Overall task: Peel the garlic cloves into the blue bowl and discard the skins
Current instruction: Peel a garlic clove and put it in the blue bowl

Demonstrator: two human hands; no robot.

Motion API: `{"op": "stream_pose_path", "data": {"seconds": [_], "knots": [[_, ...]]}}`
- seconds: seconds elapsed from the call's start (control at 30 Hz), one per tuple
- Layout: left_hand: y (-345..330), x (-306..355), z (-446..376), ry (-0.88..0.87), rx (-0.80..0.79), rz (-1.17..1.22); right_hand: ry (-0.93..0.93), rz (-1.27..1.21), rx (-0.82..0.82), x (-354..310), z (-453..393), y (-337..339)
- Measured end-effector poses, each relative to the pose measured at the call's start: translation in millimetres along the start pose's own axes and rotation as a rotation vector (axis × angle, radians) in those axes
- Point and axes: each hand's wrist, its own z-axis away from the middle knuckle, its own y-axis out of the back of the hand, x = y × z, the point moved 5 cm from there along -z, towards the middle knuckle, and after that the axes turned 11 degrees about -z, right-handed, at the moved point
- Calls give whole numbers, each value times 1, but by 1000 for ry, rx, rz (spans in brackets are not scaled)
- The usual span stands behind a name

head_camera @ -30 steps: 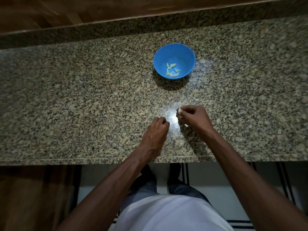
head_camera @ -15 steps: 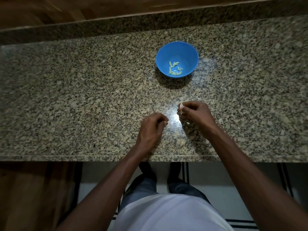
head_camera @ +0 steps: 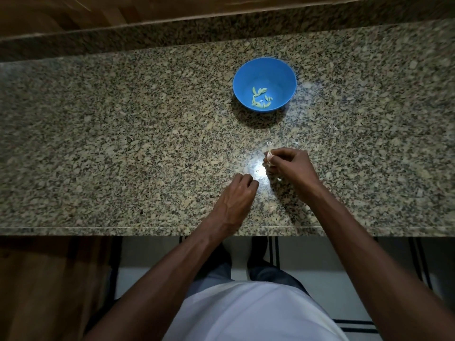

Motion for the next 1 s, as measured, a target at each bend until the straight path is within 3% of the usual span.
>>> {"op": "stream_pose_path", "data": {"seconds": [0.1,0.23,0.3,0.4,0.57,0.9,1.0], "knots": [[3,-1,-2,-3,48,17,-14,9,8,-1,2,2],[18,-46,0,525,180,511,-14,17,32,-3,2,11],[22,-63,1,615,201,672,-7,25,43,-3,2,14],[29,-59,-7,471,145,633,-27,3,46,-2,1,13],[18,-40,-17,202,106,377,-48,25,34,3,-1,8],[1,-19,8,37,28,-62,-44,10,-1,6,-4,-3],[0,-14,9,84,27,-23,-46,3,-35,4,-2,-14]]}}
